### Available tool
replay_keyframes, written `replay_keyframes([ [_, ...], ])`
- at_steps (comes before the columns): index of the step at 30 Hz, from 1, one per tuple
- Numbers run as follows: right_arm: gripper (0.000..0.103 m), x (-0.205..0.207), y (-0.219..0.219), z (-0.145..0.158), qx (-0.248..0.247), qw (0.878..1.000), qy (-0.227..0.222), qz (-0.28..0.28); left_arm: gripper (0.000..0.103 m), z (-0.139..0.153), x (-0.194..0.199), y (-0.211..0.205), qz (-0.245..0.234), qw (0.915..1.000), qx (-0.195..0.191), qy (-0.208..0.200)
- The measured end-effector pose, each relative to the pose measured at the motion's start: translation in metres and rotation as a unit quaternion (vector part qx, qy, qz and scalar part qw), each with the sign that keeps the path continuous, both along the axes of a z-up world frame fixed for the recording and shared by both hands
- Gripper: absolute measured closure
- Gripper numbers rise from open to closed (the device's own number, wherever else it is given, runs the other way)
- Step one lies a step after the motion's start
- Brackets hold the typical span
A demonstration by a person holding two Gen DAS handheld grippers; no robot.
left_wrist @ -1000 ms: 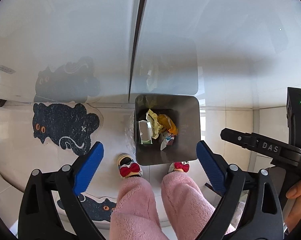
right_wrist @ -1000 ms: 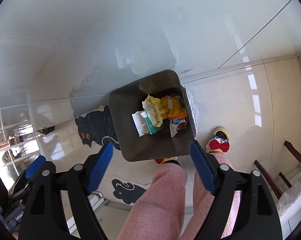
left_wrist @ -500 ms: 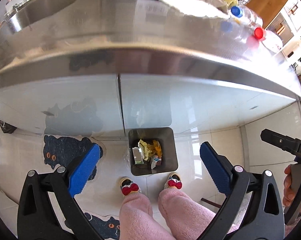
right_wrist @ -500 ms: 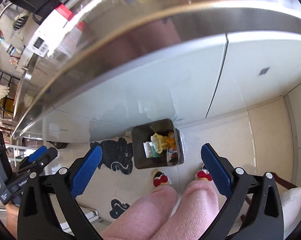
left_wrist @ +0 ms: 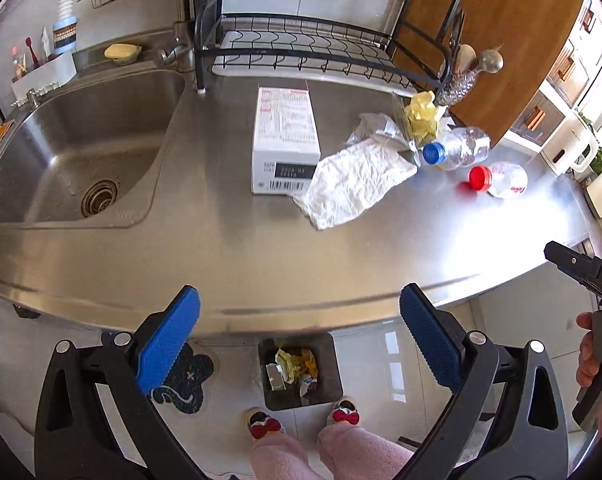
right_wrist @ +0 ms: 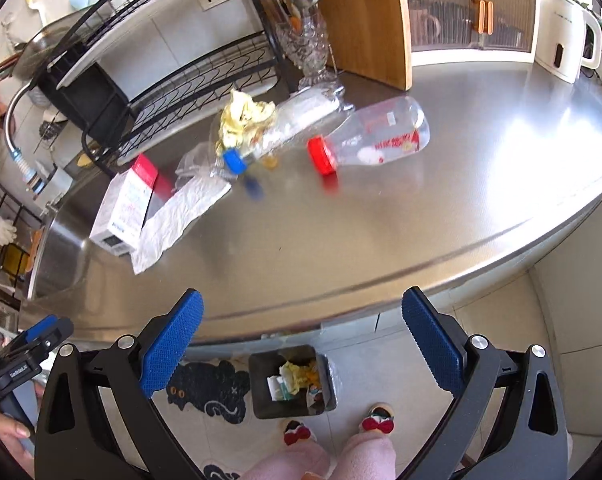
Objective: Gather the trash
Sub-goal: 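Move both tools back up to the counter, then grasp the white medicine box with the left tool while the right grasps the red-capped bottle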
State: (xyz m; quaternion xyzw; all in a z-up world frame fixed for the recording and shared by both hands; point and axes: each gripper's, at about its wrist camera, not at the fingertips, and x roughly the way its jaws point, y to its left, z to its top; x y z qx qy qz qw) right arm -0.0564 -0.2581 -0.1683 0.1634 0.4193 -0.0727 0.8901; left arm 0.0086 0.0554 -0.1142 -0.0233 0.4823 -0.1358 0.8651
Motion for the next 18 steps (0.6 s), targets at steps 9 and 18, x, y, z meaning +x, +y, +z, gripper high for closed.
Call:
replay_keyframes([
  [9,0.004,0.047,-0.05,0.009,0.035,0.993,0.032,-0.111,0.008,0.016,0.06,-0.007,-0.002,0.9997,0.014,-0.02],
  [18,0.008,0.101,-0.079,0.004,0.073,0.975,0.06,-0.199,0.008,0.007,0.126,-0.019,-0.002,0.9993,0.037,-0.01],
])
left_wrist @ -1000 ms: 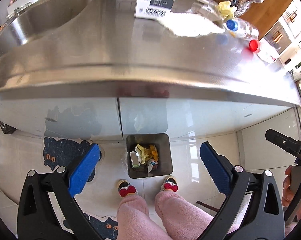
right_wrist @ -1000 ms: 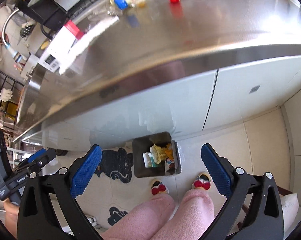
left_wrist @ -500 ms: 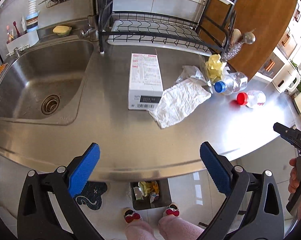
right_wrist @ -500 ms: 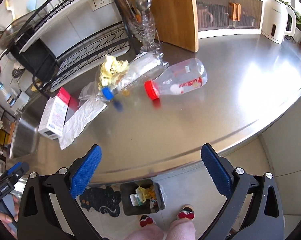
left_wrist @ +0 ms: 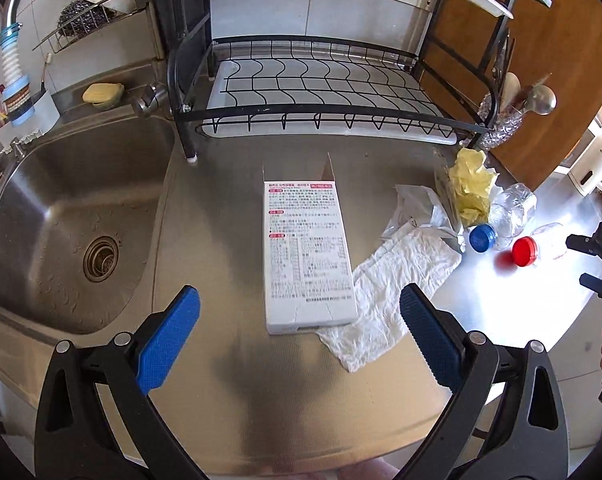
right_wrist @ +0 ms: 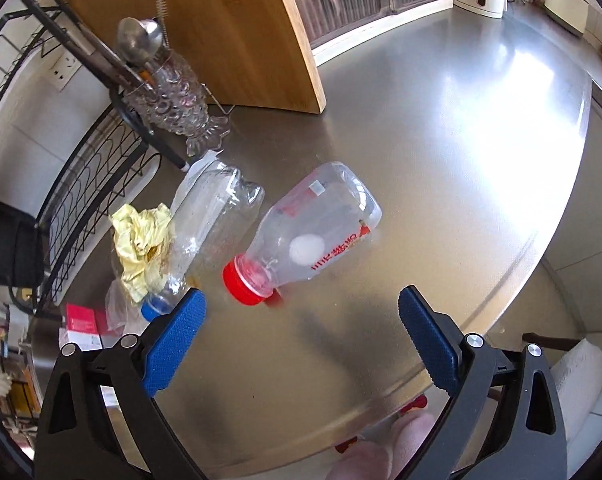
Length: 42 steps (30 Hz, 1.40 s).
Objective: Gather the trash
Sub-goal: 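Grasp the white medicine box with the left tool while the right grasps the red-capped bottle, then carry the white box and red-capped bottle down toward the bin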
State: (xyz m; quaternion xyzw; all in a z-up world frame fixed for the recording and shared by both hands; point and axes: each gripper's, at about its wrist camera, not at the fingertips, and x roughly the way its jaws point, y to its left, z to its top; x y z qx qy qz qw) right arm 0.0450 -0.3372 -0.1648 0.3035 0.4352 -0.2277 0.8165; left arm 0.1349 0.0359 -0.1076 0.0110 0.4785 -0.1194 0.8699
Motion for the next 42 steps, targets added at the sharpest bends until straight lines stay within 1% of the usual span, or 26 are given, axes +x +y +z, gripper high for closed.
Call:
replay_keyframes([
  [3,0.011,0.013,-0.012,-0.01,0.029,0.999,0.012,-0.038,0.008,-0.009,0.014,-0.008,-0.007,0.9998,0.016,0.004],
  [4,0.014,0.017,-0.015,-0.012,0.03,0.998,0.016,-0.05,0.008,-0.013,0.018,-0.011,-0.008,0.9997,0.021,0.006],
  [8,0.016,0.028,-0.022,-0.019,0.026,0.995,0.029,-0.087,0.008,-0.023,0.029,-0.015,-0.008,0.9995,0.029,0.013],
  [12,0.018,0.039,-0.031,-0.028,0.02,0.994,0.037,-0.1,0.009,-0.032,0.039,-0.017,-0.007,0.9993,0.031,0.02],
  [14,0.018,0.046,-0.033,-0.031,0.016,0.994,0.037,-0.097,0.009,-0.037,0.042,-0.018,-0.009,0.9991,0.033,0.025],
  [16,0.018,0.051,-0.035,-0.033,0.008,0.994,0.041,-0.096,0.011,-0.042,0.044,-0.018,-0.009,0.9989,0.036,0.03],
  [18,0.019,0.057,-0.037,-0.038,0.012,0.995,0.048,-0.092,0.02,-0.047,0.047,-0.018,-0.009,0.9986,0.032,0.041],
  [20,0.026,0.061,-0.039,-0.044,0.022,0.994,0.054,-0.088,0.025,-0.052,0.048,-0.016,-0.006,0.9985,0.024,0.05],
  [21,0.028,0.063,-0.04,-0.046,0.022,0.995,0.057,-0.084,0.028,-0.053,0.049,-0.015,-0.005,0.9984,0.022,0.052],
  [22,0.034,0.065,-0.041,-0.049,0.022,0.995,0.061,-0.081,0.028,-0.055,0.05,-0.015,-0.004,0.9982,0.02,0.056],
  [23,0.039,0.066,-0.041,-0.051,0.018,0.994,0.068,-0.08,0.031,-0.057,0.05,-0.014,-0.005,0.9981,0.016,0.06],
  [24,0.042,0.068,-0.041,-0.05,0.002,0.995,0.069,-0.076,0.033,-0.058,0.051,-0.013,-0.006,0.9979,0.01,0.063],
  [25,0.044,0.071,-0.041,-0.051,-0.003,0.995,0.072,-0.072,0.035,-0.059,0.051,-0.013,-0.006,0.9978,0.007,0.065],
  [26,0.044,0.071,-0.041,-0.051,-0.004,0.995,0.073,-0.07,0.042,-0.059,0.051,-0.013,-0.006,0.9977,0.004,0.067],
  [27,0.044,0.07,-0.041,-0.05,-0.003,0.995,0.071,-0.068,0.045,-0.059,0.051,-0.013,-0.006,0.9977,0.004,0.067],
  [31,0.045,0.061,-0.039,-0.05,-0.015,0.996,0.07,-0.055,0.048,-0.058,0.048,-0.013,0.0,0.9979,0.008,0.064],
  [34,0.045,0.05,-0.034,-0.046,-0.033,0.997,0.063,-0.041,0.049,-0.051,0.044,-0.01,0.005,0.9986,0.01,0.051],
  [36,0.045,0.048,-0.024,-0.042,-0.049,0.997,0.057,-0.031,0.049,-0.043,0.04,-0.006,0.009,0.999,0.006,0.042],
  [42,0.045,0.019,0.002,-0.02,-0.071,0.997,0.03,0.009,0.049,-0.013,0.016,-0.001,0.011,0.9997,0.022,0.008],
])
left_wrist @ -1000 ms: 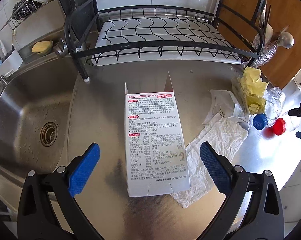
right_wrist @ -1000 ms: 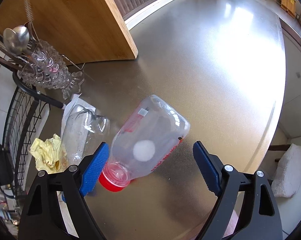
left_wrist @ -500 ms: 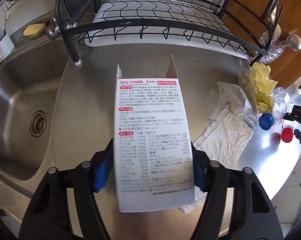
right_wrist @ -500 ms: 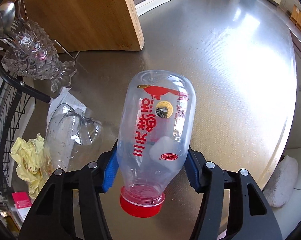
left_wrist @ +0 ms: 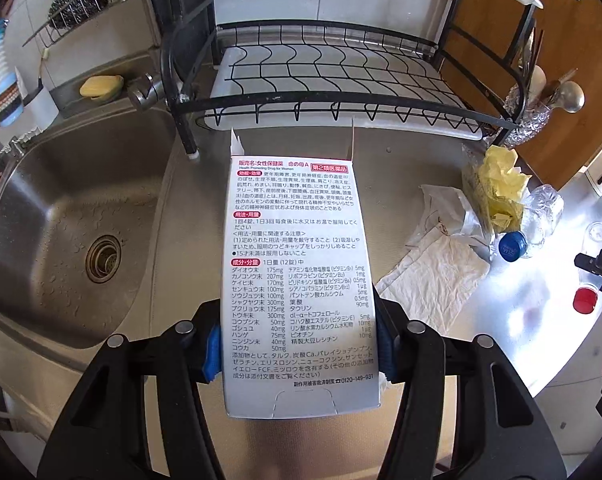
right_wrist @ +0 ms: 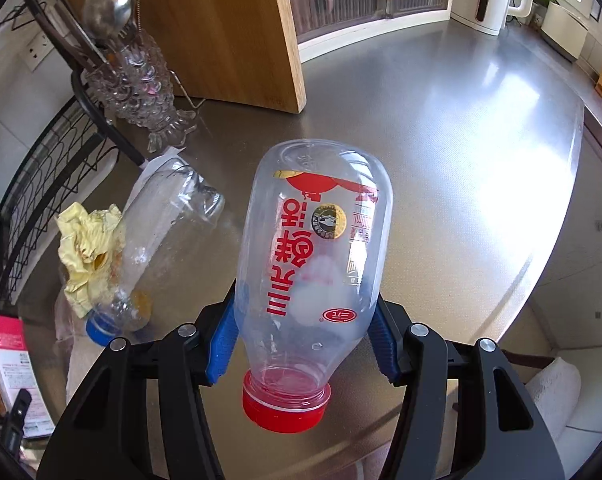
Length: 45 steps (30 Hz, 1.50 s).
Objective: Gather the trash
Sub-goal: 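Carry the white box and red-capped bottle down toward the bin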
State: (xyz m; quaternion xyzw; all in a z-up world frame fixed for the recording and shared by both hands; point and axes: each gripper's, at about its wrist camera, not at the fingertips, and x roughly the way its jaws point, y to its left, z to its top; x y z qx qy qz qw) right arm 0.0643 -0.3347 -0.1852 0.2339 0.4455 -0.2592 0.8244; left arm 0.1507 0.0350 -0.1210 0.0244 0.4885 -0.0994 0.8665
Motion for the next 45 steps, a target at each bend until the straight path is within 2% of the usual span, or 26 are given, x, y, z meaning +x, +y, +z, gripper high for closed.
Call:
replay_keyframes([
  [7,0.045,-0.046,0.046,0.024,-0.006,0.996,-0.027,0.082,0.049,0.02,-0.06,0.009,-0.004,0.9999,-0.001,-0.01],
  [14,0.045,-0.093,0.096,0.036,-0.008,0.984,-0.042,0.172,0.049,0.028,-0.134,0.014,-0.012,0.9996,-0.025,-0.007],
  [21,0.045,-0.129,0.135,0.019,-0.014,0.968,-0.017,0.249,0.049,0.027,-0.193,0.022,-0.012,0.9991,-0.041,-0.006],
  [24,0.045,-0.141,0.149,0.005,-0.019,0.961,-0.001,0.276,0.049,0.018,-0.215,0.025,-0.012,0.9993,-0.034,0.001],
  [31,0.045,-0.159,0.169,-0.044,0.005,0.948,0.051,0.314,0.049,-0.04,-0.247,0.037,0.002,0.9971,-0.035,0.068],
  [38,0.045,-0.162,0.185,-0.122,0.029,0.933,0.126,0.335,0.049,-0.12,-0.253,0.04,0.008,0.9897,-0.024,0.141],
  [45,0.045,-0.149,0.201,-0.204,0.051,0.92,0.151,0.358,0.049,-0.203,-0.242,0.036,0.014,0.9801,-0.027,0.196],
])
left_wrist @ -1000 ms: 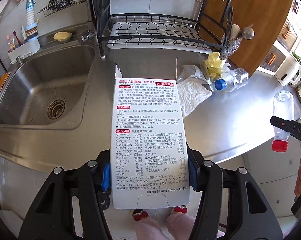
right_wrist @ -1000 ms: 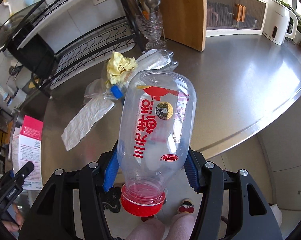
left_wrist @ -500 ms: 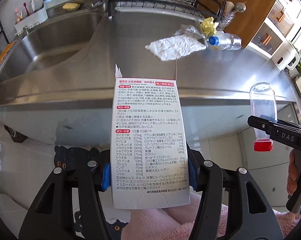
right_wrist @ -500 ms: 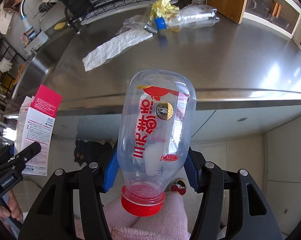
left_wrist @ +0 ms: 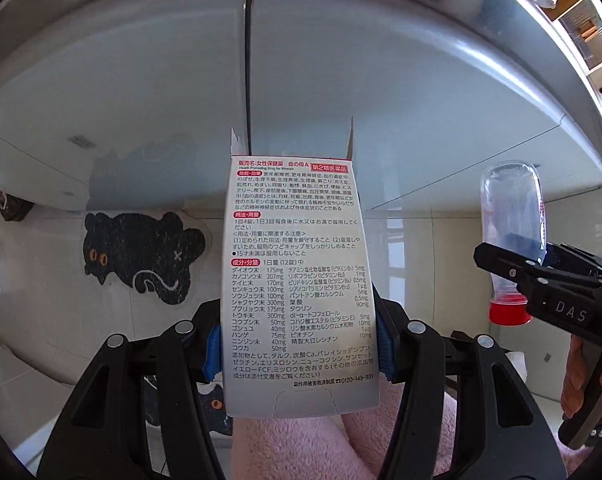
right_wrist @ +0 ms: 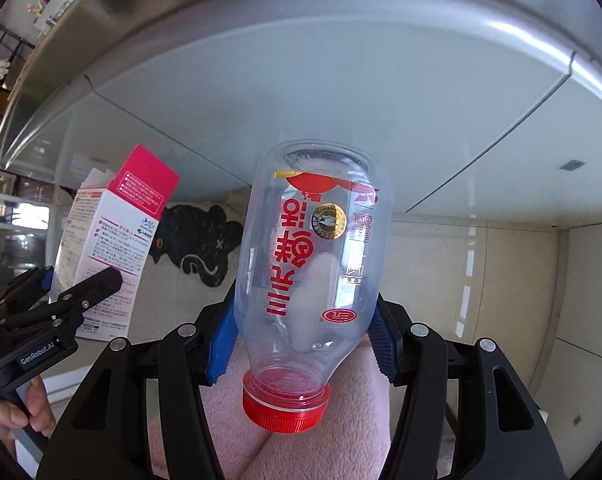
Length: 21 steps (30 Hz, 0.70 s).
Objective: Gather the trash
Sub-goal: 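Carry the white box and red-capped bottle down toward the bin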
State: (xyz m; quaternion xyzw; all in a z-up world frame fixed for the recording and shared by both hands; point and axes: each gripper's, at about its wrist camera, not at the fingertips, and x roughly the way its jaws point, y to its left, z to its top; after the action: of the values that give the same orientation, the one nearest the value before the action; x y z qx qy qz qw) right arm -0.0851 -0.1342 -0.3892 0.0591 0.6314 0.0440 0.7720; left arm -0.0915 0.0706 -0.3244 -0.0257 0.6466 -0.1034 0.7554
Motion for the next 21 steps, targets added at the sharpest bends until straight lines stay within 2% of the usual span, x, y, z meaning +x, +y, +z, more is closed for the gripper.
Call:
replay_keyframes([
  [10,0.045,0.034,-0.01,-0.108,-0.002,0.997,0.068,-0.025,0.049,-0.099,0.027,0.003,0.007,0.9985,0.001,0.055],
  [15,0.045,0.044,-0.018,-0.135,0.0,0.996,0.088,-0.031,0.048,-0.125,0.038,-0.008,-0.013,0.9977,-0.003,0.066],
  [21,0.045,0.054,-0.018,-0.151,0.006,0.993,0.103,-0.052,0.047,-0.146,0.048,-0.021,-0.031,0.9953,-0.027,0.088],
])
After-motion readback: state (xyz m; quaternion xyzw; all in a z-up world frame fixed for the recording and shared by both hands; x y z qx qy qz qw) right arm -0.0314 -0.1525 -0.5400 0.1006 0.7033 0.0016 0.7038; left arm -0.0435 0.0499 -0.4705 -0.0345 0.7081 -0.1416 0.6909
